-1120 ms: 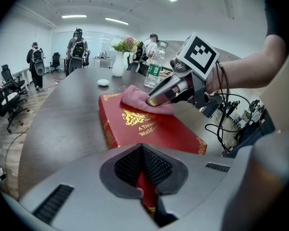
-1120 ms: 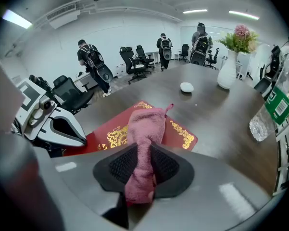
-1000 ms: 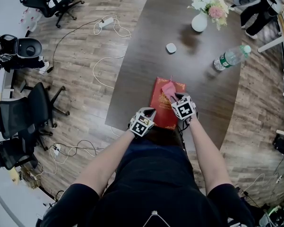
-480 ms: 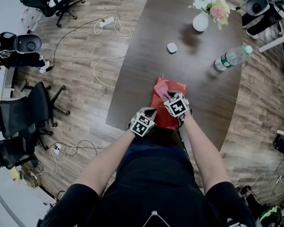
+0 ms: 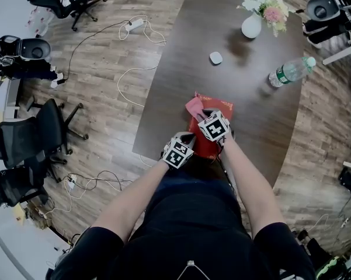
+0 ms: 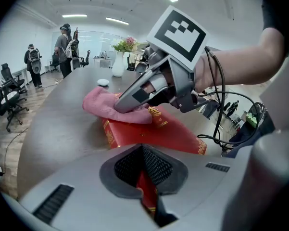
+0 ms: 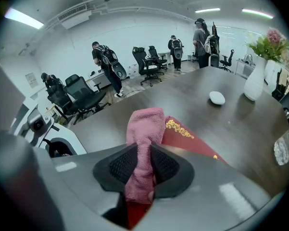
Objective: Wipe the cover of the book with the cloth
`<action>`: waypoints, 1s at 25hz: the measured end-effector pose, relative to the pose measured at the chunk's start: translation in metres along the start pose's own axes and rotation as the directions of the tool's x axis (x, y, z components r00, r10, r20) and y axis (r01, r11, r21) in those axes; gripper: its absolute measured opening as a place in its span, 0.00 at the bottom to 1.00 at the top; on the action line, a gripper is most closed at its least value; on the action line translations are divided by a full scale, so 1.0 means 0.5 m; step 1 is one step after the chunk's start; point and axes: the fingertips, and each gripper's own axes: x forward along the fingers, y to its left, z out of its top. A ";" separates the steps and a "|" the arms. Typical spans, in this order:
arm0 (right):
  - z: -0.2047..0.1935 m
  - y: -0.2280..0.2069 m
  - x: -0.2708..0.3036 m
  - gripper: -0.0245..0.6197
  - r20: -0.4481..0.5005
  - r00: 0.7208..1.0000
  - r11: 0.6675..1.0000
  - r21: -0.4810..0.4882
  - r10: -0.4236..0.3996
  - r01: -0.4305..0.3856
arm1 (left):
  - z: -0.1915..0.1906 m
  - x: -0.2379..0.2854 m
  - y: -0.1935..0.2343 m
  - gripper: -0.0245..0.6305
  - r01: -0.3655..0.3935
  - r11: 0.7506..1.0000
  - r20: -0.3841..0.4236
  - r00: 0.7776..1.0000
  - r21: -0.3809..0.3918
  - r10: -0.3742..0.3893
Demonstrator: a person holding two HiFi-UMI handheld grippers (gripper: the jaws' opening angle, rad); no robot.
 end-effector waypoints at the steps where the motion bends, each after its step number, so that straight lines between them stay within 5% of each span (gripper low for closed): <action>1: 0.004 -0.001 0.005 0.18 0.005 1.000 1.000 -0.010 -0.001 0.001 | 0.001 0.000 0.000 0.03 0.000 1.000 0.001 1.000 -0.001 0.000; 25: 0.044 0.044 0.035 0.18 0.018 0.998 0.997 -0.058 0.057 -0.056 | -0.005 0.000 -0.003 0.03 -0.002 1.000 -0.015 1.000 0.000 0.002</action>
